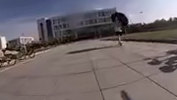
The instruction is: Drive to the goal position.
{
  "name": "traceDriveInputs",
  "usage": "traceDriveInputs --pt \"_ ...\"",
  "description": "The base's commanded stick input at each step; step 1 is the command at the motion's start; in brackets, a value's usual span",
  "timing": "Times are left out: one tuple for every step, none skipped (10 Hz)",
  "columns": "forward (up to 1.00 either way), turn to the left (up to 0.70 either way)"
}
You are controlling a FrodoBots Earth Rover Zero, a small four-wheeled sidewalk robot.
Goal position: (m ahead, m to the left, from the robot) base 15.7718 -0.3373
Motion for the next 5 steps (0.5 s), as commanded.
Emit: traceDriveInputs --pt "0.7 0.0" --pt "0.7 0.0" --pt "0.7 0.0" --pt "0.7 0.0" --pt "0.7 0.0"
